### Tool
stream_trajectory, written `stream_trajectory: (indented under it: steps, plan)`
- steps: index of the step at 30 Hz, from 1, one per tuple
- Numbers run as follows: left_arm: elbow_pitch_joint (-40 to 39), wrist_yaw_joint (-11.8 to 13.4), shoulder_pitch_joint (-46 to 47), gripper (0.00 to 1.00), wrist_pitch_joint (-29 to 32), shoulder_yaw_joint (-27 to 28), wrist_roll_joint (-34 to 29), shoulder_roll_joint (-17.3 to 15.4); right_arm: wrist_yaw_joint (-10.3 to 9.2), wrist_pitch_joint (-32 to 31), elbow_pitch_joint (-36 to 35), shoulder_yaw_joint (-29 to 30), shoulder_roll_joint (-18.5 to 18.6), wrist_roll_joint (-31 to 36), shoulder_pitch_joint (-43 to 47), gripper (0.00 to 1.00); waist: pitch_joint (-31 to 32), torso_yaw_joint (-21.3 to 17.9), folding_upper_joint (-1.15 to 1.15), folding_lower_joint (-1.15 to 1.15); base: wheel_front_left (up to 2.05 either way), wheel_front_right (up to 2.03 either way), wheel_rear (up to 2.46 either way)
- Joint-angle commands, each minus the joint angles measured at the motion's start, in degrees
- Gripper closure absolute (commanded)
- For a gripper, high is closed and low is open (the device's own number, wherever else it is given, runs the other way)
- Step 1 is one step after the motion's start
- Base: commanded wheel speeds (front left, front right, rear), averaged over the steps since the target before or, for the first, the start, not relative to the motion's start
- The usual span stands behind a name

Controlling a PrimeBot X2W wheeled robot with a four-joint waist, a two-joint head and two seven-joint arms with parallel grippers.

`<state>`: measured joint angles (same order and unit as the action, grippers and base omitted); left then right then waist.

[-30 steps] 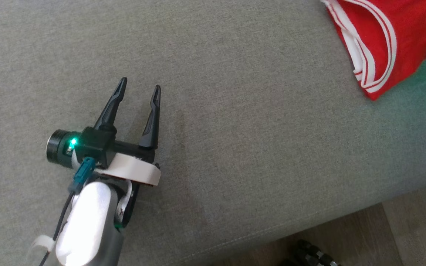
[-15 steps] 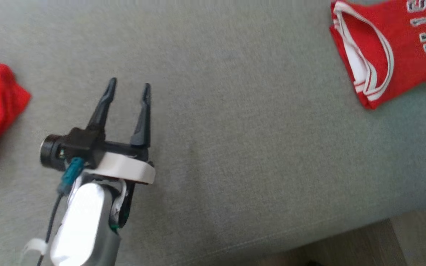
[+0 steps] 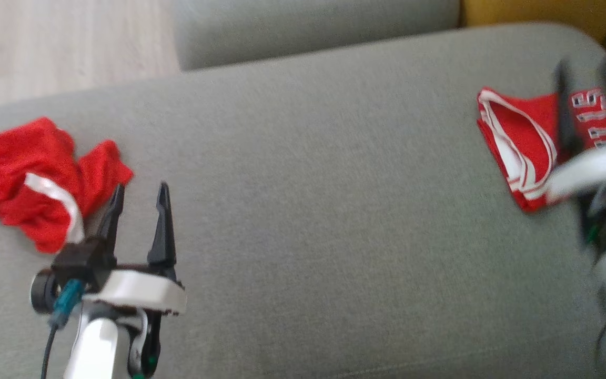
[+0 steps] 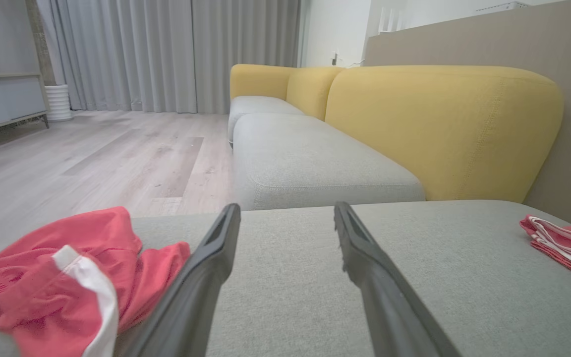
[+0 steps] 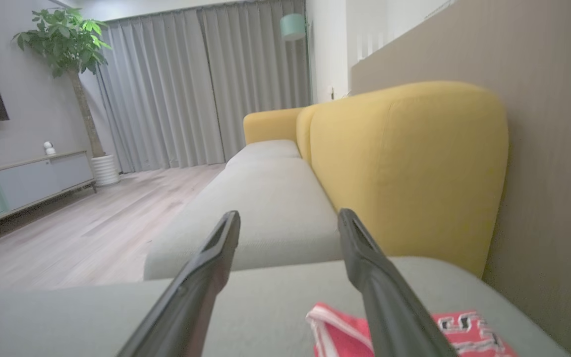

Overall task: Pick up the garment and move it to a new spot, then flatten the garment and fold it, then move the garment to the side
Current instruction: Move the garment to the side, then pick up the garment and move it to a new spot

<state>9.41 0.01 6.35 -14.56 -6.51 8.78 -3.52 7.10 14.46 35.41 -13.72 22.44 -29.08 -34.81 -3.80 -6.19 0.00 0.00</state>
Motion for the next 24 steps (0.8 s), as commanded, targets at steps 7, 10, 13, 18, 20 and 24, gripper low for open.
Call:
stream_trajectory:
  steps: [7,10,13,18,20,24]
  plan:
    - [-2.76,0.68,-2.59,0.00,-0.44,3.83,-0.50,-0.61,0.39,0.53,-12.37,1.40,-5.12,3.89,18.47,0.00,4.87,3.04,0.00,0.00,0.00,0.00,0.00]
    - [-3.17,0.95,-3.90,0.00,-0.44,3.90,-0.81,-0.34,0.39,0.53,-14.53,0.82,-5.78,4.59,21.37,0.00,4.94,3.14,0.00,0.00,0.00,0.00,0.00]
    - [-2.95,1.43,-5.46,0.00,-0.44,4.06,-1.38,-0.04,0.39,0.53,-16.54,1.19,-6.62,5.55,24.39,0.00,4.82,3.31,0.00,0.00,0.00,0.00,0.00]
    - [-2.06,1.46,-6.05,0.00,-0.44,4.45,-1.66,0.28,0.39,0.53,-17.77,1.10,-7.66,6.92,26.55,0.00,4.61,3.74,0.00,0.00,0.00,0.00,0.00]
    - [-1.85,1.30,-5.94,0.00,-0.44,4.38,-1.79,0.36,0.39,0.53,-17.94,1.09,-7.93,7.18,26.78,0.00,4.50,3.90,0.00,0.00,0.00,0.00,0.00]
    - [-1.65,1.04,-5.68,0.00,-0.44,4.23,-2.11,0.47,0.39,0.53,-18.11,0.87,-8.20,7.30,26.90,0.00,4.34,4.16,0.00,0.00,0.00,0.00,0.00]
